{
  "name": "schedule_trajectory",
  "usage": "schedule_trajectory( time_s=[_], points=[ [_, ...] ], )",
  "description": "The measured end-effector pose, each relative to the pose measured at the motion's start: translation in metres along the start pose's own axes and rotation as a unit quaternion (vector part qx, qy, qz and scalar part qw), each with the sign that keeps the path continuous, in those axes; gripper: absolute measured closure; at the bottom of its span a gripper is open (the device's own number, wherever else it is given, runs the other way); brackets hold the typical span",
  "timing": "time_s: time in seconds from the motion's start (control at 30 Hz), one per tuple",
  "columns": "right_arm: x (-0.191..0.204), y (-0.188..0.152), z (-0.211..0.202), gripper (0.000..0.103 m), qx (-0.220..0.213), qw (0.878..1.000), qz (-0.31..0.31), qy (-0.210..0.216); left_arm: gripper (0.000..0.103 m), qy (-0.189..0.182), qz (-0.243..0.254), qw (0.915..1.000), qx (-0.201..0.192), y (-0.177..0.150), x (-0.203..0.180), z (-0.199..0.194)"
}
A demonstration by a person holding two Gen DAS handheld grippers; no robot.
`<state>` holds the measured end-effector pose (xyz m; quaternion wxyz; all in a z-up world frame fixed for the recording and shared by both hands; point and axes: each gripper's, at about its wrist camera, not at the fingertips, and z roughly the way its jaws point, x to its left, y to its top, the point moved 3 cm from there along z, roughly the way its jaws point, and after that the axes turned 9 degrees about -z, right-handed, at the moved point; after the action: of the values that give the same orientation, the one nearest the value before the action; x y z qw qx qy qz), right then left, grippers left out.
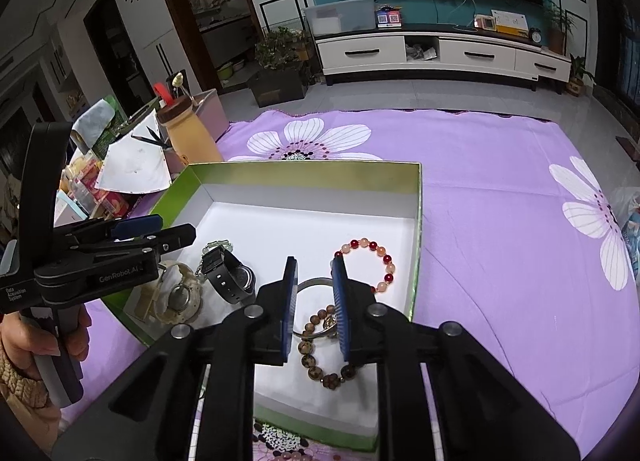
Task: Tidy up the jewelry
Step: 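Lower the ring and bangle with both tools toward the box floor, then open the left tool releasing the ring while the right tool releases the bangle, then move both open tools out of the box toward the black ring and pink bead bracelet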
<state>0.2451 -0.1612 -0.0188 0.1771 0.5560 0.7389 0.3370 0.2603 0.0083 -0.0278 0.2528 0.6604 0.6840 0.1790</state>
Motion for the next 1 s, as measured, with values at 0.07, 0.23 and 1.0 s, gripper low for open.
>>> schedule_trajectory(
  time_s=[0.07, 0.23, 1.0],
  points=[
    [-0.001, -0.001, -0.006, 0.081, -0.004, 1.000, 0.003, -0.002, 0.034, 0.002, 0.003, 1.0000, -0.006, -0.001, -0.002, -0.005],
    [-0.006, -0.006, -0.023, 0.056, -0.014, 1.000, 0.022, 0.003, 0.017, 0.007, 0.002, 0.9999, -0.014, -0.003, -0.002, -0.017],
    [0.007, -0.089, -0.087, 0.041, -0.001, 0.998, 0.057, 0.023, 0.002, -0.066, -0.046, 0.9945, -0.067, -0.084, 0.010, -0.117]
  ],
)
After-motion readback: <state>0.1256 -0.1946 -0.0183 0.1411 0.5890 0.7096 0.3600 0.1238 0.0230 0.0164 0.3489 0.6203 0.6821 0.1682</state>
